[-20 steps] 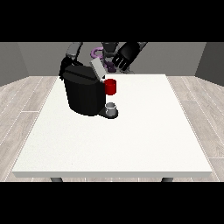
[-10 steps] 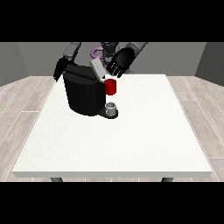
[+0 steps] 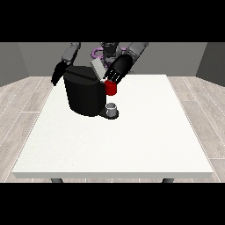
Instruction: Insert the coffee pod into the coffee machine and close the lid
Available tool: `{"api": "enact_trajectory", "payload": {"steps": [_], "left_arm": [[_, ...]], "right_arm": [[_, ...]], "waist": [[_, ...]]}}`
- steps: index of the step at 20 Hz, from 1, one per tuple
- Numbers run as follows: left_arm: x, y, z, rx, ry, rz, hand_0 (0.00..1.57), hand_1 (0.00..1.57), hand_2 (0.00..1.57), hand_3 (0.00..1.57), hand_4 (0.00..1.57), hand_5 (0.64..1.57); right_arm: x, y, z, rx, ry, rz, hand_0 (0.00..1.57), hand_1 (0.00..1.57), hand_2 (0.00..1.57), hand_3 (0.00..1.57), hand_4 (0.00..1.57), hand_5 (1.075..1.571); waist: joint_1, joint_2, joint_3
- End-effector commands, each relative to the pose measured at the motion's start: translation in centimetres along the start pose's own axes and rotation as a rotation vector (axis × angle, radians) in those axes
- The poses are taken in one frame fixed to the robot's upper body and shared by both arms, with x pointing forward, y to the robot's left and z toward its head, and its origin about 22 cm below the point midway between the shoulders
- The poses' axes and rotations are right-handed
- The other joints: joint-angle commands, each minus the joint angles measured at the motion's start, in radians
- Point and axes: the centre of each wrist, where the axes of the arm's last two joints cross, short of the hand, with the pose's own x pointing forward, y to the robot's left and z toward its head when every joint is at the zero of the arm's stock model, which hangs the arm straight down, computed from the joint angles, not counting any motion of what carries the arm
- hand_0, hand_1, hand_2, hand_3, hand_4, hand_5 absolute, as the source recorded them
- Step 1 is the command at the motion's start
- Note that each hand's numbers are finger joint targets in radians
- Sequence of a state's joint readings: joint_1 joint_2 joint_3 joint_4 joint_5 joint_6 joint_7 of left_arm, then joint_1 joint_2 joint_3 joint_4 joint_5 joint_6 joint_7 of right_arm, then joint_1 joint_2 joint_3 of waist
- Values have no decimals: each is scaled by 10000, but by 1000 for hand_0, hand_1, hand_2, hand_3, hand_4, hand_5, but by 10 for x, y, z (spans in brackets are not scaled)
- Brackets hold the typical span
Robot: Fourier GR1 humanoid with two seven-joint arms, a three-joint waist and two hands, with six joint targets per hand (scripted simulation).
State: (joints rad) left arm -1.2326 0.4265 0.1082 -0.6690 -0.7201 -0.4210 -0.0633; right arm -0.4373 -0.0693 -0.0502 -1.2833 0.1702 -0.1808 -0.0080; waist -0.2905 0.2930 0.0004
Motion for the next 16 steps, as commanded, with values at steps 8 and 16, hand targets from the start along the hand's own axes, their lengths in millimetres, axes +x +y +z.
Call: {"api": "enact_trajectory", "payload": {"steps": [8, 16], "left_arm": [[9, -9, -8, -85, 65, -91, 1167, 1167, 1238, 1188, 412, 1571], [-1, 32, 7, 387, -324, -96, 1212, 1212, 1245, 1199, 352, 1571]], "right_arm": [[-4, -9, -4, -23, 227, -77, 0, 0, 0, 0, 36, 1571], [8, -1, -7, -203, -28, -95, 0, 0, 0, 0, 0, 1571]], "waist": [[-34, -111, 1], [-32, 240, -1]]}}
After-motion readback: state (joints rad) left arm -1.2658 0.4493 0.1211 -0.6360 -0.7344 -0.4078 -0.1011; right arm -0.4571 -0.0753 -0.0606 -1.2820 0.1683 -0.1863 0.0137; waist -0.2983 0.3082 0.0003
